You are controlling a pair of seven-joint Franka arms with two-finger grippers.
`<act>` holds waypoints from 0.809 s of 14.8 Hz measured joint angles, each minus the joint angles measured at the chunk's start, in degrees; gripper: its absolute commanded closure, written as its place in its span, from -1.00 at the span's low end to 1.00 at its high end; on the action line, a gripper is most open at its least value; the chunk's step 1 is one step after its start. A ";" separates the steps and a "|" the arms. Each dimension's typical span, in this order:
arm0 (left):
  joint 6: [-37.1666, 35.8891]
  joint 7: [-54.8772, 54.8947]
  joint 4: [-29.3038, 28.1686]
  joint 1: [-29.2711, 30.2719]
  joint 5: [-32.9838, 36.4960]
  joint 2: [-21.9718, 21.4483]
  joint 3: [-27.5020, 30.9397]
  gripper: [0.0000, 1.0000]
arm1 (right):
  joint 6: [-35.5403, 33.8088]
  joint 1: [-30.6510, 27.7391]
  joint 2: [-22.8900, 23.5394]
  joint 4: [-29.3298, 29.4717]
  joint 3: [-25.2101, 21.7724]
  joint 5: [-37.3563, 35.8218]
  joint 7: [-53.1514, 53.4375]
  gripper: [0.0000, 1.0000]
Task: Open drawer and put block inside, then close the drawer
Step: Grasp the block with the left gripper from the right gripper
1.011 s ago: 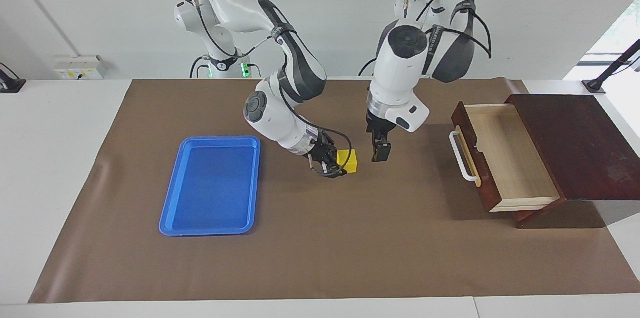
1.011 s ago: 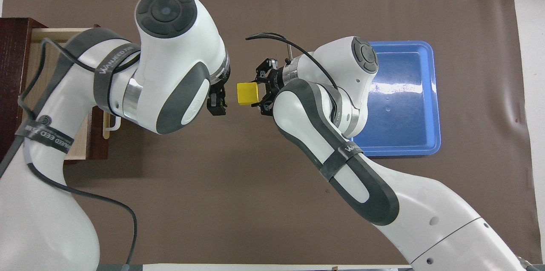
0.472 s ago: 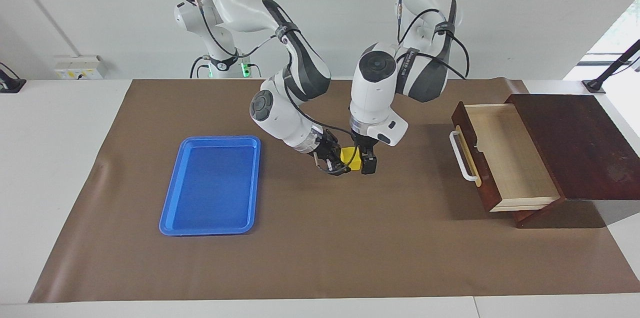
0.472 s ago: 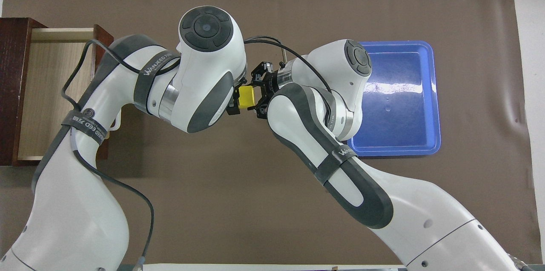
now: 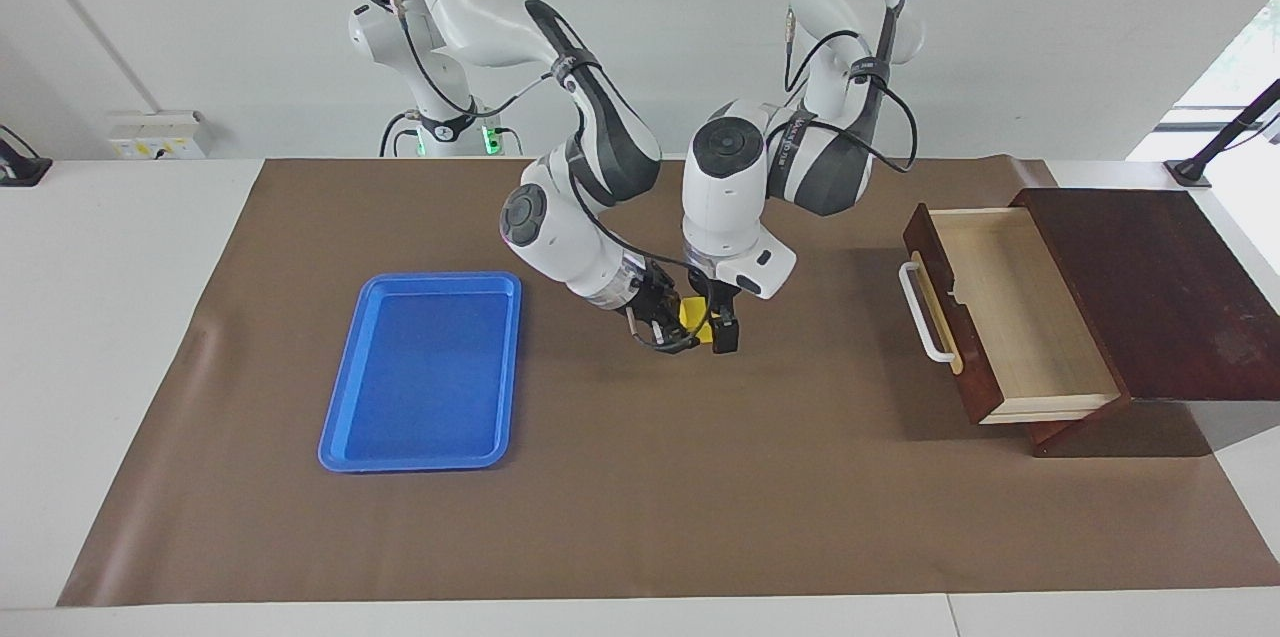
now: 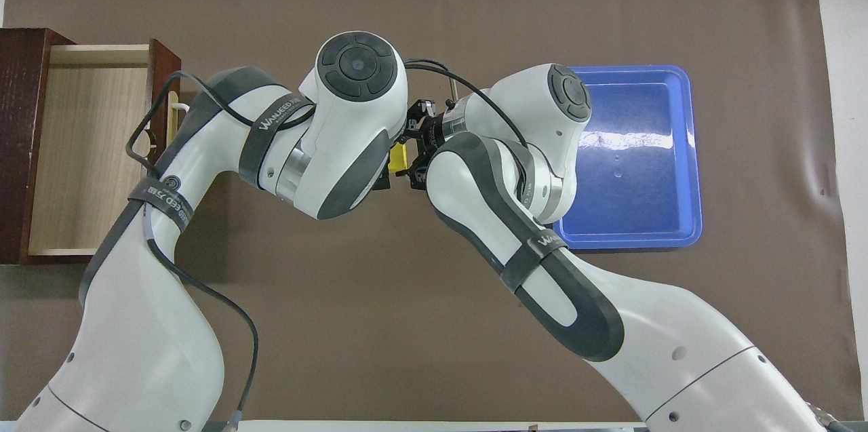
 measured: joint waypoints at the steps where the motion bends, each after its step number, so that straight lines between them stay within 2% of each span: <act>1: -0.02 0.01 -0.22 -0.04 0.07 0.00 0.00 -1.00 | 0.00 -0.01 0.00 0.00 -0.01 0.00 0.00 1.00; 4: 0.02 0.02 -0.69 -0.24 0.11 -0.03 -0.05 -0.97 | 0.00 -0.04 0.00 0.00 -0.05 0.00 0.00 1.00; 5: 0.06 0.02 -0.69 -0.26 0.12 -0.03 -0.06 -0.86 | 0.00 -0.04 0.00 0.00 -0.05 0.00 0.00 1.00; 6: 0.09 0.02 -0.69 -0.26 0.12 -0.05 -0.06 -0.68 | 0.00 -0.04 0.00 -0.01 -0.05 0.00 0.00 1.00; 9: 0.07 0.06 -0.76 -0.27 0.11 -0.11 -0.16 0.03 | 0.40 -0.08 0.04 -0.02 -0.11 0.00 0.00 1.00; 12: 0.30 0.08 -0.91 -0.56 0.34 -0.19 -0.39 0.91 | 0.64 -0.17 0.07 -0.05 -0.30 0.00 0.00 1.00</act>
